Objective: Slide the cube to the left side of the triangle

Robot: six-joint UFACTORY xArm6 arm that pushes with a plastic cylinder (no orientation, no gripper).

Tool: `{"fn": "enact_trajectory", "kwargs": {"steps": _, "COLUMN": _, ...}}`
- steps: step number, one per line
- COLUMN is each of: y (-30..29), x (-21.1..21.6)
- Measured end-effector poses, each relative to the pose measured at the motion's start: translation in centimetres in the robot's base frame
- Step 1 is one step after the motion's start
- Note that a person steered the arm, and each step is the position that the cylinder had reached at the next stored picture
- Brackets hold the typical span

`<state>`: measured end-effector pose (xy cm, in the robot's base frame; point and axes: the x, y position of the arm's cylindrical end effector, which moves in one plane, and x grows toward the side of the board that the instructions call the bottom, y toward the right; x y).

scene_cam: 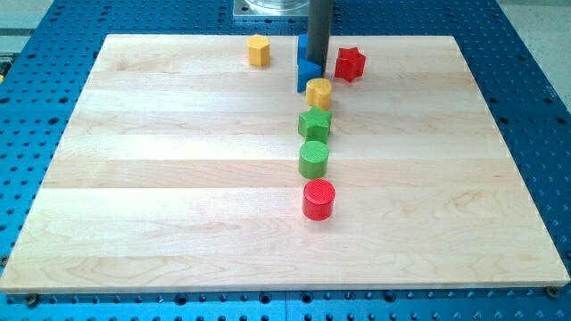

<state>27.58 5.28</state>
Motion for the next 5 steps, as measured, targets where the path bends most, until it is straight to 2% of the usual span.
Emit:
{"fn": "enact_trajectory", "kwargs": {"steps": 1, "y": 6.2, "x": -1.9}}
{"fn": "enact_trajectory", "kwargs": {"steps": 2, "y": 5.8, "x": -5.9}}
{"fn": "enact_trajectory", "kwargs": {"steps": 3, "y": 0.5, "x": -6.0}}
{"fn": "enact_trajectory", "kwargs": {"steps": 4, "y": -4.3, "x": -2.3}}
{"fn": "enact_trajectory", "kwargs": {"steps": 5, "y": -0.6, "x": -0.9}}
